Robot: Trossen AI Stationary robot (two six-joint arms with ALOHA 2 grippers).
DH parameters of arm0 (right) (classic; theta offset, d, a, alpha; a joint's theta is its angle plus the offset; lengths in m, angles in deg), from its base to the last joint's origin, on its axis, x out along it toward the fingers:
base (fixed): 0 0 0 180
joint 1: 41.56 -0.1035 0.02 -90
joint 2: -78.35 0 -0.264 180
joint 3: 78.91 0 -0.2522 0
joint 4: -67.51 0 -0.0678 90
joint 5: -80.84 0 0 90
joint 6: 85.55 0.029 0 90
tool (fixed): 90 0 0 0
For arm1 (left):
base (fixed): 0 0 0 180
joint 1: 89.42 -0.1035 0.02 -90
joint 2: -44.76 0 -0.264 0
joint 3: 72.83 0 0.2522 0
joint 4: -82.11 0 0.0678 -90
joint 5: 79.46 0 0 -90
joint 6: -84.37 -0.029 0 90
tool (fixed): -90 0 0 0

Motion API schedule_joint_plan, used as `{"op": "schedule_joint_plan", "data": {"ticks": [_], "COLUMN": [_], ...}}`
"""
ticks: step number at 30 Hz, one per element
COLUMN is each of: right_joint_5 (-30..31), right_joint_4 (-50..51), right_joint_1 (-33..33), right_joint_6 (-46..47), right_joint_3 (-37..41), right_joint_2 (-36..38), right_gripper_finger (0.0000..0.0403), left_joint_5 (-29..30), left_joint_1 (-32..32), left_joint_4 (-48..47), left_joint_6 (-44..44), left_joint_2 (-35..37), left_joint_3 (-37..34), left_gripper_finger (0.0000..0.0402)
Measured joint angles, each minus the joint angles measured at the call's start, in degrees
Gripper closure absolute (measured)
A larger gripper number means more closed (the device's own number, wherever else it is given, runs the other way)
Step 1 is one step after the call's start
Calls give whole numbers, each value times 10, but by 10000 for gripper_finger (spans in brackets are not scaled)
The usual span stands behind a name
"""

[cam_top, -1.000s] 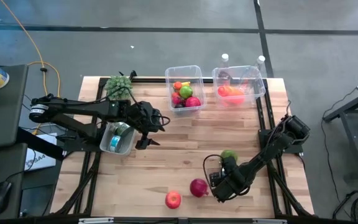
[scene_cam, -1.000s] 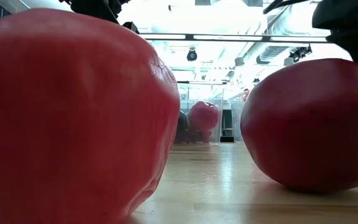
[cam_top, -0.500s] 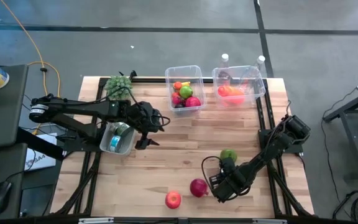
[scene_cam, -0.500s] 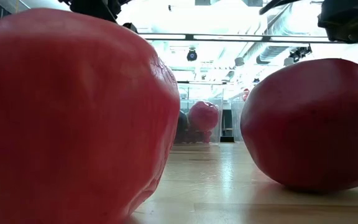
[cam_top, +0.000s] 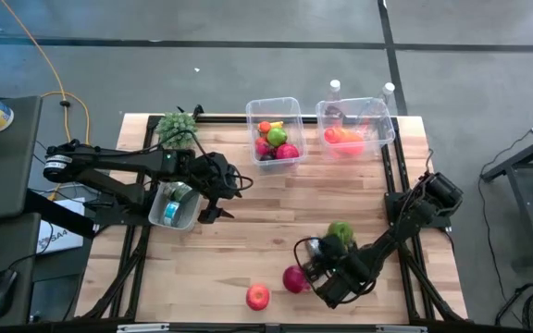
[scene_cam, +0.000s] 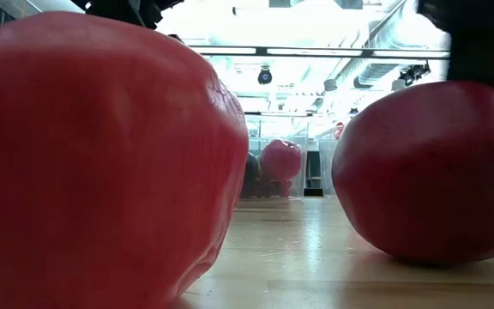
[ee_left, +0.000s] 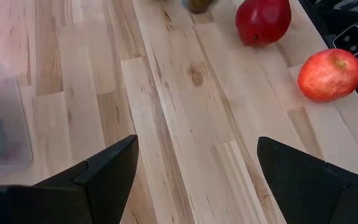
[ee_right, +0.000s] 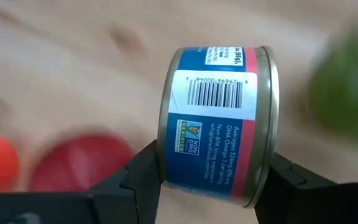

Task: Pick & Place Food Item
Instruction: Put the blue tuna can into the gray bin

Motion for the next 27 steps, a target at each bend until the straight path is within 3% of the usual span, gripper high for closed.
{"op": "schedule_joint_plan", "data": {"ticks": [3,5,12,18,21,27], "right_joint_5": [127,181,248,211,155,69], "right_joint_4": [-1,-14,-168,-409,-500,-564], "right_joint_1": [1,6,46,77,85,99], "right_joint_6": [-47,-85,-337,-642,-737,-795], "right_joint_3": [0,0,0,-1,-1,-1], "right_joint_2": [0,0,0,0,0,0], "right_gripper_finger": [219,214,230,222,211,230], "left_joint_5": [0,-1,-20,-171,-146,-49], "left_joint_1": [0,0,0,17,34,78], "left_joint_4": [-3,-16,-35,91,129,227], "left_joint_6": [1,3,3,-8,-10,17], "left_joint_2": [0,0,0,0,0,0], "left_joint_3": [0,0,-3,-35,-50,-81], "left_gripper_finger": [82,82,82,82,82,82]}}
